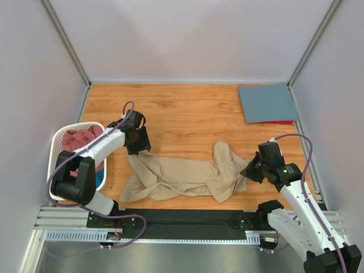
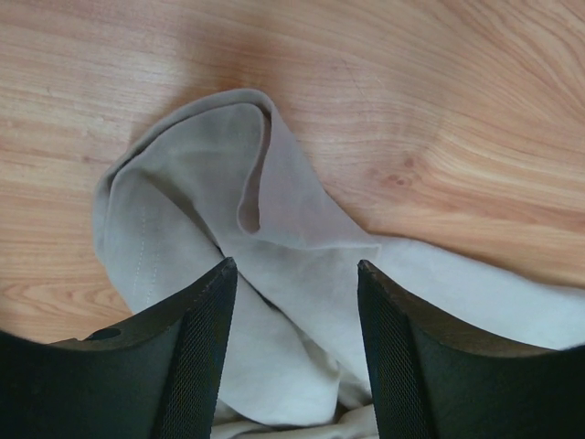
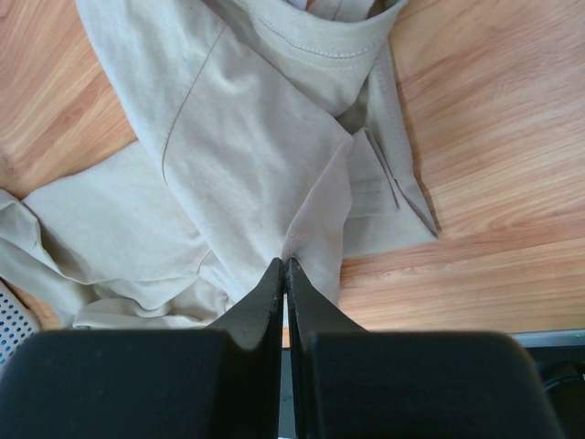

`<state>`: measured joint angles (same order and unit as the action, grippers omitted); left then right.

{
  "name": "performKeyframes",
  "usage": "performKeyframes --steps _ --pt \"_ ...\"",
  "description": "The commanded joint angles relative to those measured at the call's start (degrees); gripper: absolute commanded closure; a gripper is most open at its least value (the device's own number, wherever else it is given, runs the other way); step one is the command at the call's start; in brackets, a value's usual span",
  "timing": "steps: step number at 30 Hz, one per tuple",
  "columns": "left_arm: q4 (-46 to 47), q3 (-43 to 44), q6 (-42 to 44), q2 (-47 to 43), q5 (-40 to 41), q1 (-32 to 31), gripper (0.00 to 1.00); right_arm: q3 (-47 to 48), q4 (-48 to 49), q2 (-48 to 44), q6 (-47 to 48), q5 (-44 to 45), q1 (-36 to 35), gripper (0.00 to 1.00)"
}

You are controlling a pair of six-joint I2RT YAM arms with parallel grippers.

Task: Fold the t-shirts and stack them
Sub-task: Flatten the tshirt out

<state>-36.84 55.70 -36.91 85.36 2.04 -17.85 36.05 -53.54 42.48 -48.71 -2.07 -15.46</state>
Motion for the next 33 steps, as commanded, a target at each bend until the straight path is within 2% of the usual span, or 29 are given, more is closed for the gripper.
performKeyframes --steps 1,7,10,11,12,13,14,19,20,24,28,33 --pt "2.30 1.95 -1.59 2.35 0.50 0.27 0.37 2.53 2.74 -0.56 1.25 -2.06 -0.18 1.00" --pt "3.79 3.09 -1.51 6.13 1.64 0.27 0.41 2.71 2.74 -0.91 1.68 -2.59 -0.09 1.00" --pt "3.36 4.85 -0.89 7.18 3.31 0.27 0.59 2.88 3.35 -0.56 2.12 -2.24 -0.09 1.00" --pt "2.40 6.07 -0.71 7.45 3.84 0.27 0.73 3.06 3.88 -0.21 1.95 -1.98 -0.09 1.00" --pt "1.52 6.78 -0.45 7.62 4.54 0.36 0.79 3.49 4.05 0.14 1.78 -1.89 -0.09 1.00" --pt "0.46 7.66 -0.01 7.54 4.98 0.36 0.93 3.85 4.14 0.41 1.60 -1.80 -0.01 1.00" --pt "-1.55 9.23 0.17 6.93 5.51 0.36 1.00 4.20 4.67 0.67 1.34 -1.89 -0.09 1.00" --pt "-7.53 11.97 1.22 1.05 11.48 0.36 1.00 12.27 3.01 3.92 2.56 1.09 -0.09 1.00" --pt "-8.59 13.37 1.48 -1.31 12.27 0.36 1.00 14.72 2.31 4.80 2.83 3.97 -0.01 1.00" --pt "-15.09 20.13 2.98 -7.65 16.49 0.36 1.00 27.20 -1.47 8.58 4.50 9.26 0.17 1.00" --pt "-21.85 29.61 4.65 -13.81 21.42 0.53 1.00 44.14 -5.87 12.01 7.31 15.15 0.52 1.00" --pt "-24.68 35.61 3.60 -22.51 20.46 2.29 1.00 58.59 -7.37 13.33 9.42 20.17 0.79 1.00"
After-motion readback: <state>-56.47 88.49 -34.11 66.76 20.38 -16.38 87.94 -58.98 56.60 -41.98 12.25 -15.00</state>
